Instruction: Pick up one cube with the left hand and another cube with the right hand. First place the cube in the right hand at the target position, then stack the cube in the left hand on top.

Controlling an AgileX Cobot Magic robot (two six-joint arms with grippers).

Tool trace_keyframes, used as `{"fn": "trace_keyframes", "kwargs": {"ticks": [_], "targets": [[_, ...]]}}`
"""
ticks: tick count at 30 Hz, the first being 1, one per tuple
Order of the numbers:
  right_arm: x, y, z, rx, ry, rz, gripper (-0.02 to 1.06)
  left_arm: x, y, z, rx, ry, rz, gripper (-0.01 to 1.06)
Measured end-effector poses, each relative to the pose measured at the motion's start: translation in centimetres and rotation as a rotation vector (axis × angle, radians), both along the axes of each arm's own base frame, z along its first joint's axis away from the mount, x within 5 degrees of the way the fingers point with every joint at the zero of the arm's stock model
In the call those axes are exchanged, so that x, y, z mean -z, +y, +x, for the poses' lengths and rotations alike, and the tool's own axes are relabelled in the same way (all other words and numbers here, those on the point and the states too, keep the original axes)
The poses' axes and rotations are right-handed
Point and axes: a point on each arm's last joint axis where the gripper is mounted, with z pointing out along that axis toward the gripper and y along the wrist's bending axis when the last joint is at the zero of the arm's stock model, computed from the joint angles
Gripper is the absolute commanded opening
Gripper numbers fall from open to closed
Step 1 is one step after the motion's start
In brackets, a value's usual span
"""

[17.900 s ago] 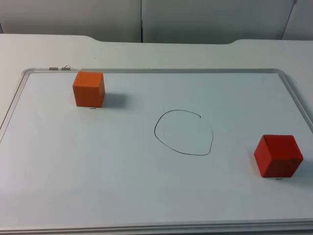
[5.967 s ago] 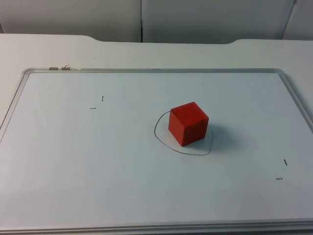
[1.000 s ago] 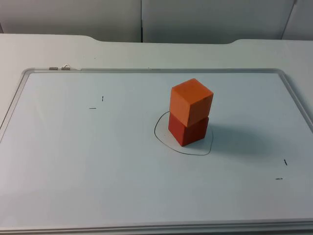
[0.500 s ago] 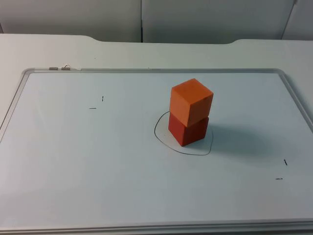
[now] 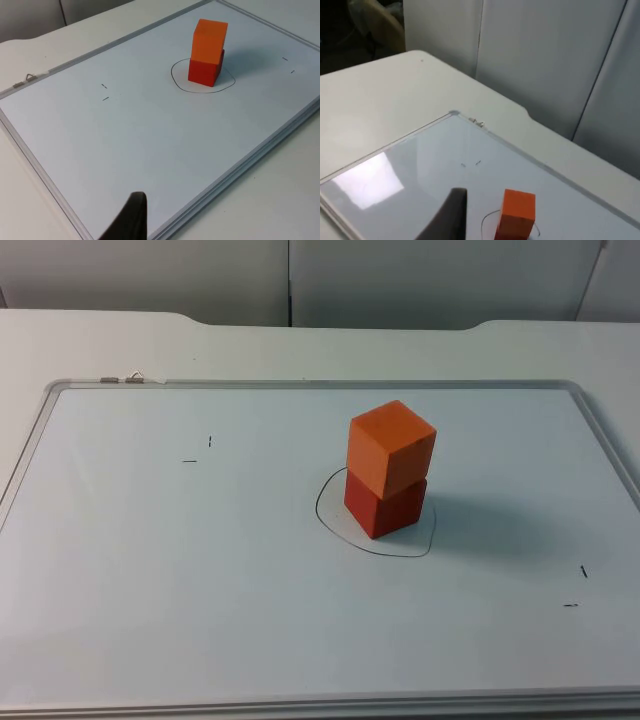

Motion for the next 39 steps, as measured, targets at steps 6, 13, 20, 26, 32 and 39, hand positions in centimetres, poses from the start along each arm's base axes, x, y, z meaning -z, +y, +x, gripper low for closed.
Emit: {"fn": "trace_keyframes", "kwargs": {"ticks": [6,13,20,26,32,39], "targets": [[0.7,-1.2,-2.6,-0.104,0.096,-0.028,1.05,0.0,0.0,0.0,0.000,0.000,0.000,1.05],[1.2,-4.5,-6.5,-0.138,0.137,0.006,1.05,0.0,0.0,0.0,0.000,0.000,0.000,1.05],[4.7,-7.7,-9.1,-0.076,0.138,0.050,1.05,0.0,0.0,0.0,0.000,0.000,0.000,1.05],[7.4,-8.4,-9.1,-0.016,0.152,0.042,1.05,0.0,0.0,0.0,0.000,0.000,0.000,1.05],[9.4,-8.0,-8.3,0.011,0.201,-0.014,1.05,0.0,0.0,0.0,-0.020,-0.003,0.004,1.05],[9.6,-8.2,-8.1,0.058,0.214,-0.003,1.05,0.0,0.0,0.0,-0.137,-0.004,0.006,1.05]]}}
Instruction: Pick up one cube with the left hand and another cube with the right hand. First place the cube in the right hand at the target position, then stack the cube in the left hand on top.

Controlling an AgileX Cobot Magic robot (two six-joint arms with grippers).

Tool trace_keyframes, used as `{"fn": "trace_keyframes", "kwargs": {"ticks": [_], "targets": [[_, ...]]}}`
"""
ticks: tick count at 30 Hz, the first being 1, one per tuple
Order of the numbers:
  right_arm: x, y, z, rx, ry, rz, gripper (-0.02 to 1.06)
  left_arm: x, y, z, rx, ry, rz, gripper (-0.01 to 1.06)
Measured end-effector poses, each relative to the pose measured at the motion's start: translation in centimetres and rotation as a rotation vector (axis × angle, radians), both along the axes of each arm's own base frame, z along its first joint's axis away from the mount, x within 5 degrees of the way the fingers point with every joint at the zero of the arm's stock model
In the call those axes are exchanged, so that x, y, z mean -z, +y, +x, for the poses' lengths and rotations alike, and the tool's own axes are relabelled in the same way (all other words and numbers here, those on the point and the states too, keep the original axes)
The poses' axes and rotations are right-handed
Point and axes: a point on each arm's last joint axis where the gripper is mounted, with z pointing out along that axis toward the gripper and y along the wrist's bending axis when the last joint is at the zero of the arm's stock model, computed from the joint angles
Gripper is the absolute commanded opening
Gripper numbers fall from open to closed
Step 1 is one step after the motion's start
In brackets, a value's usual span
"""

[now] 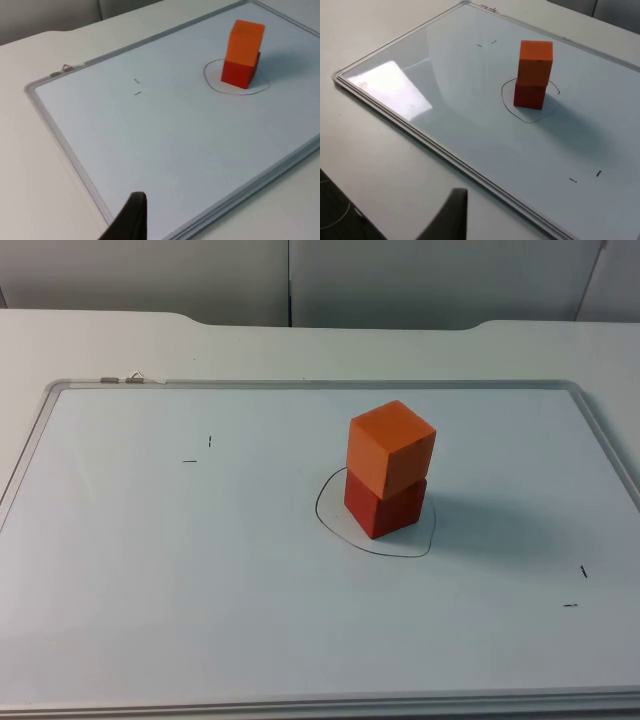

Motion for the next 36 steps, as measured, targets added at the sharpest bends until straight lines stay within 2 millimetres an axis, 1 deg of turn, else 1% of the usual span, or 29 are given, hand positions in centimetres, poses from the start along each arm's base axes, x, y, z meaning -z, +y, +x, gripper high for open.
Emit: {"fn": "trace_keyframes", "kwargs": {"ticks": [3,4,8,9,11,17,26,36], "targets": [[0.04,-0.01,0.03,0.005,0.002,0.000,1.05,0.00,-0.06,-0.04,-0.106,0.000,0.000,1.05],[0.04,-0.01,0.03,0.005,0.002,0.000,1.05,0.00,-0.06,-0.04,-0.106,0.000,0.000,1.05],[0.04,-0.01,0.03,0.005,0.003,0.002,1.05,0.00,-0.16,-0.09,-0.259,0.000,0.000,1.05],[0.04,-0.01,0.03,0.005,0.003,0.002,1.05,0.00,-0.16,-0.09,-0.259,0.000,0.000,1.05],[0.05,-0.01,0.04,0.004,0.002,-0.001,1.05,0.00,-0.20,-0.10,-0.323,0.000,0.000,1.05],[0.12,0.14,-0.06,-0.022,-0.001,-0.010,1.05,0.00,-0.27,-0.12,-0.440,0.000,0.000,1.05],[0.17,0.25,-0.17,-0.045,-0.003,-0.019,1.05,0.00,-0.34,-0.13,-0.534,0.000,0.000,1.05],[0.17,0.27,-0.19,-0.050,-0.006,-0.022,1.05,0.00,-0.34,-0.13,-0.538,0.000,0.000,1.05]]}}
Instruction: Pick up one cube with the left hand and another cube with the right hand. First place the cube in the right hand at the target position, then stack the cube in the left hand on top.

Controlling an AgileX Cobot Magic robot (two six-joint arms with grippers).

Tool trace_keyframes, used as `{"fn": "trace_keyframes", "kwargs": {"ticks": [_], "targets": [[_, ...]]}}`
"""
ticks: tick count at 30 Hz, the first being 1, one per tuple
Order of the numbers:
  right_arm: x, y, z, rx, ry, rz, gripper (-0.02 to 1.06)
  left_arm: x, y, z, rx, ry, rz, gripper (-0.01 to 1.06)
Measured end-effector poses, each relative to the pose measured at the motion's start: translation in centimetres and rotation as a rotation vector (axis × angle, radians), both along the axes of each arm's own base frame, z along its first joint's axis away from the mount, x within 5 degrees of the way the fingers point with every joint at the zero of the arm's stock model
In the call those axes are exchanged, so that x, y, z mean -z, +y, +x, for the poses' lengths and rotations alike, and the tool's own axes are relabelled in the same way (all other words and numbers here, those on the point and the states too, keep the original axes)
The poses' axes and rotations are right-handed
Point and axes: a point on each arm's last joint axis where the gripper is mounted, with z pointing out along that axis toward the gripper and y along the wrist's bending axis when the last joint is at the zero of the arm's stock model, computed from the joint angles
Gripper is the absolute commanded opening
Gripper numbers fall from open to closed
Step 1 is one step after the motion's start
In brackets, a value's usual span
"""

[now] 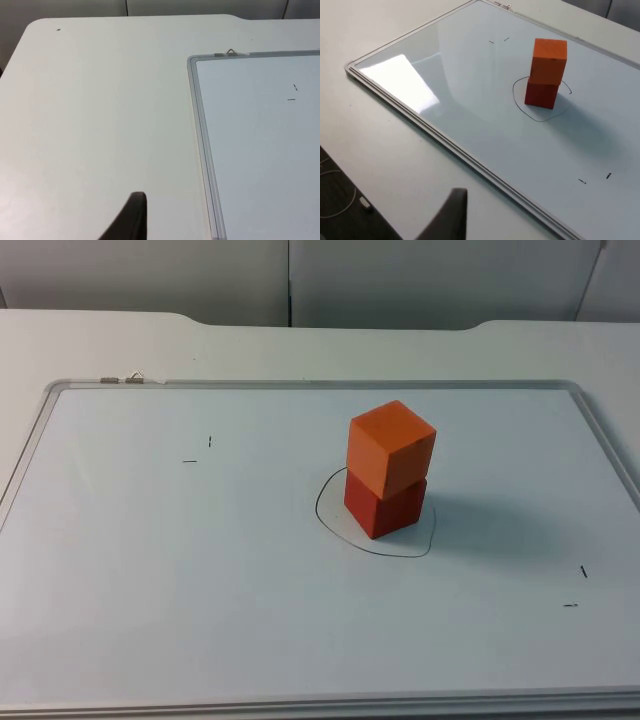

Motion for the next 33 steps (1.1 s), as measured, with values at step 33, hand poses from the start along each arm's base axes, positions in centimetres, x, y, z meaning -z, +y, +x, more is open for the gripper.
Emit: {"fn": "trace_keyframes", "kwargs": {"ticks": [33], "targets": [[0.00,0.16,-0.52,0.609,0.000,0.000,1.05,0.00,0.00,0.00,0.000,0.000,0.000,1.05]]}}
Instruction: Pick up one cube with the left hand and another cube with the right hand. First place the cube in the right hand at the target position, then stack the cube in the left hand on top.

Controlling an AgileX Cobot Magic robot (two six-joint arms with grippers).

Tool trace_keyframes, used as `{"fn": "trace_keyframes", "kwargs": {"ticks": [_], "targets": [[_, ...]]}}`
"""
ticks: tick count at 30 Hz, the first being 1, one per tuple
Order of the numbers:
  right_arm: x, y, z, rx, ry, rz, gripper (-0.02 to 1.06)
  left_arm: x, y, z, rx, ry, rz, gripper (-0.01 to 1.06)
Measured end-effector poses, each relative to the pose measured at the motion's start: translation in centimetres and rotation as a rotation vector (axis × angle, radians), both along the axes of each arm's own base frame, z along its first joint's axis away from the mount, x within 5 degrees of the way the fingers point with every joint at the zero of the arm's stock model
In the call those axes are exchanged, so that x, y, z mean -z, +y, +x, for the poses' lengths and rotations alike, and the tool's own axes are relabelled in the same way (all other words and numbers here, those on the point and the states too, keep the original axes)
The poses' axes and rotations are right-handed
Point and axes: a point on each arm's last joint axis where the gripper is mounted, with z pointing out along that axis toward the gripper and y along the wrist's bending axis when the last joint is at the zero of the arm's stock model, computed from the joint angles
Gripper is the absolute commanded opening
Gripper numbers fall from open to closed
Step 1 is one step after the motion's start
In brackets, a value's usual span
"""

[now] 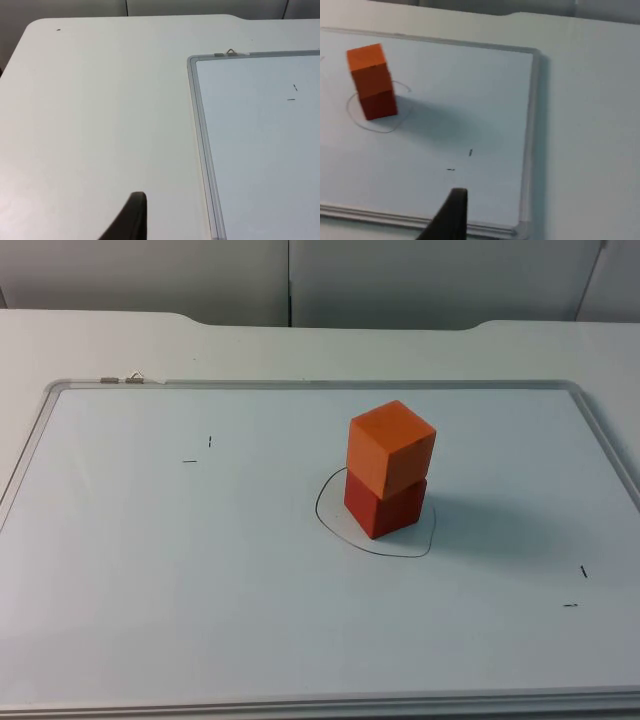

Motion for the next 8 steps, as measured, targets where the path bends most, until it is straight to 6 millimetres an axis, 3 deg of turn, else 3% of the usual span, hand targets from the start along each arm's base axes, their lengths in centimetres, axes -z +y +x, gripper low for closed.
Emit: {"fn": "trace_keyframes", "kwargs": {"ticks": [8], "targets": [[0.00,0.09,-0.11,0.154,0.000,0.000,1.05,0.00,0.00,0.00,0.000,0.000,0.000,1.05]]}}
